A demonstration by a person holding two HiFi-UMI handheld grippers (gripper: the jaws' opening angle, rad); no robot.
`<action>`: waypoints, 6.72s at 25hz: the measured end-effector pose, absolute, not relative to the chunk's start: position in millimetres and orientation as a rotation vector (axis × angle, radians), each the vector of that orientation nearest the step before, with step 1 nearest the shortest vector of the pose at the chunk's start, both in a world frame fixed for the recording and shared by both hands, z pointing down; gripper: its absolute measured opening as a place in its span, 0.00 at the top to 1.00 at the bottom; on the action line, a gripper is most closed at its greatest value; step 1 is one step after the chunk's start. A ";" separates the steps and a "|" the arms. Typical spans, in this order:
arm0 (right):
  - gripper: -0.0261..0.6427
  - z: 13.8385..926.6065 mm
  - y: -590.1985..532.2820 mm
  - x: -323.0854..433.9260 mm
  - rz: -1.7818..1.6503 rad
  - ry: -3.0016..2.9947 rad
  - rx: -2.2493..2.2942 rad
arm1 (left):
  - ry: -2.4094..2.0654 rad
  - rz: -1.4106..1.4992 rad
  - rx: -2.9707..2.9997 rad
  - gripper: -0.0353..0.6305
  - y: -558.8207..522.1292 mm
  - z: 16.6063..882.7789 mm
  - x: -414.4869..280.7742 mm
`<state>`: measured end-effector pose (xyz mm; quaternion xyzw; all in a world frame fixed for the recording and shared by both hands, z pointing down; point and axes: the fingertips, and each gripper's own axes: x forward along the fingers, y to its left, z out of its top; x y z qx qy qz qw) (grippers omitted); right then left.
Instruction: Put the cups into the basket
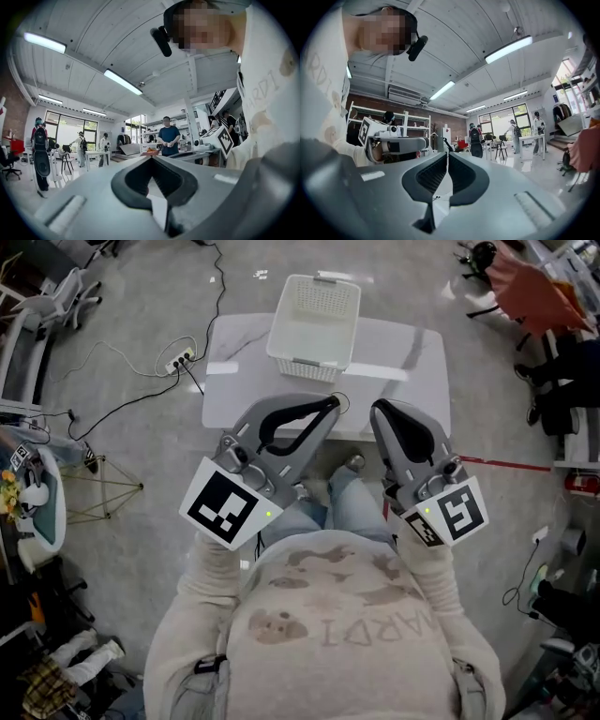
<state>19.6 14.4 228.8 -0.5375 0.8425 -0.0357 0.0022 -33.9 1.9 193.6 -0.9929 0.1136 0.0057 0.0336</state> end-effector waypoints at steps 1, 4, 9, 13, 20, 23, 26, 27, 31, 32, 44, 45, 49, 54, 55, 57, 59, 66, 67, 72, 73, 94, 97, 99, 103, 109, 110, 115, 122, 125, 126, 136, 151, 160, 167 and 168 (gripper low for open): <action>0.91 237.6 7.0 24.2 -0.133 2.655 -1.703 | 0.346 0.016 -3.057 0.95 -3.1 197.0 -31.1; 0.90 271.0 -15.1 37.6 -0.217 2.705 -1.742 | 0.351 0.026 -3.067 0.95 -18.0 205.8 -23.4; 0.89 337.6 -52.0 59.0 -0.393 2.805 -1.780 | 0.399 0.015 -3.089 0.95 -45.9 223.3 -9.7; 0.88 392.1 -71.1 70.5 -0.532 2.875 -1.792 | 0.405 -0.033 -3.094 0.95 -59.4 242.4 -0.3; 0.88 504.4 -112.1 101.4 -0.865 2.975 -1.778 | 0.453 -0.078 -3.147 0.95 -109.0 281.4 32.5; 0.88 555.1 -115.1 109.5 -1.043 2.981 -1.767 | 0.457 -0.122 -3.169 0.95 -121.2 305.4 41.2; 0.87 601.4 -115.4 115.3 -1.177 2.986 -1.781 | 0.461 -0.152 -3.197 0.95 -129.8 328.1 46.5; 0.87 616.7 -115.1 116.3 -1.215 2.990 -1.785 | 0.462 -0.159 -3.204 0.95 -132.7 335.9 47.9; 0.87 675.0 -119.1 121.8 -1.327 2.997 -1.814 | 0.457 -0.164 -3.219 0.95 -145.1 369.4 53.8; 0.87 687.1 -120.1 124.0 -1.352 2.992 -1.828 | 0.452 -0.163 -3.223 0.95 -146.7 376.3 55.1; 0.84 762.7 -103.9 127.9 -1.607 3.037 -1.828 | 0.455 -0.195 -3.279 0.95 -139.3 420.5 62.0; 0.84 764.1 -104.6 127.1 -1.616 3.035 -1.835 | 0.456 -0.198 -3.280 0.95 -138.8 421.1 61.6; 0.85 769.4 -108.3 123.6 -1.678 3.004 -1.897 | 0.471 -0.208 -3.281 0.95 -137.2 424.6 57.7; 0.88 770.3 -108.0 121.9 -1.712 2.989 -1.980 | 0.490 -0.223 -3.273 0.95 -134.4 426.9 55.0; 0.88 770.4 -107.0 121.7 -1.728 2.969 -1.985 | 0.492 -0.223 -3.272 0.95 -133.9 427.0 54.2; 0.88 770.2 -105.3 122.5 -1.730 2.953 -1.991 | 0.496 -0.225 -3.270 0.95 -133.5 426.8 52.6; 0.88 767.6 -104.3 123.9 -1.699 2.962 -1.992 | 0.500 -0.224 -3.265 0.95 -133.6 425.4 50.9; 0.88 724.8 -104.1 123.1 -1.619 2.949 -1.940 | 0.502 -0.218 -3.242 0.95 -133.7 409.0 49.6; 0.88 714.6 -104.9 123.1 -1.597 2.950 -1.933 | 0.502 -0.217 -3.238 0.95 -133.5 404.7 50.4; 0.88 649.5 -109.6 128.4 -1.467 2.952 -1.893 | 0.498 -0.201 -3.209 0.95 -131.9 373.7 59.1; 0.88 634.6 -110.7 131.4 -1.439 2.951 -1.886 | 0.501 -0.193 -3.201 0.95 -132.2 365.6 61.9; 0.87 475.5 -190.7 174.9 -0.992 3.011 -1.718 | 0.781 -0.059 -3.031 0.95 -163.0 260.3 92.3; 0.87 481.4 -206.8 164.2 -1.006 3.010 -1.707 | 0.792 -0.072 -3.027 0.95 -171.7 261.1 83.5; 0.87 486.1 -216.4 156.0 -1.012 3.010 -1.710 | 0.788 -0.077 -3.032 0.95 -177.7 263.6 76.6; 0.87 493.7 -235.7 138.4 -1.042 3.001 -1.724 | 0.753 -0.107 -3.044 0.95 -192.8 268.4 63.1; 0.87 515.7 -267.1 112.3 -1.091 2.987 -1.799 | 0.644 -0.180 -3.072 0.95 -224.1 288.2 41.4; 0.87 521.0 -271.7 108.3 -1.104 2.980 -1.815 | 0.618 -0.197 -3.077 0.95 -229.0 292.8 37.8; 0.87 553.0 -296.9 95.2 -1.190 2.931 -1.895 | 0.541 -0.215 -3.107 0.95 -261.4 309.9 22.5; 0.87 616.4 -334.0 82.3 -1.353 2.851 -1.995 | 0.394 -0.225 -3.157 0.95 -310.7 335.3 10.2; 0.87 648.8 -346.1 78.3 -1.436 2.827 -2.014 | 0.351 -0.219 -3.191 0.95 -322.6 348.8 6.7; 0.87 659.6 -349.5 77.2 -1.464 2.821 -2.019 | 0.340 -0.216 -3.205 0.95 -325.6 353.7 5.1; 0.87 742.8 -376.4 80.3 -1.675 2.831 -2.046 | 0.276 -0.218 -3.274 0.95 -345.5 391.8 -3.9; 0.88 769.5 -367.3 85.3 -1.661 2.861 -2.115 | 0.339 -0.253 -3.276 0.95 -345.1 406.6 -12.0; 0.93 673.4 -375.1 80.1 -1.408 2.818 -1.969 | 0.340 -0.224 -3.221 0.95 -329.0 372.6 11.0; 0.93 516.8 -357.5 67.7 -1.020 2.772 -1.815 | 0.357 -0.146 -3.159 0.95 -306.4 319.6 40.2; 0.93 493.7 -352.3 68.1 -0.958 2.773 -1.800 | 0.360 -0.127 -3.150 0.95 -302.7 310.5 44.4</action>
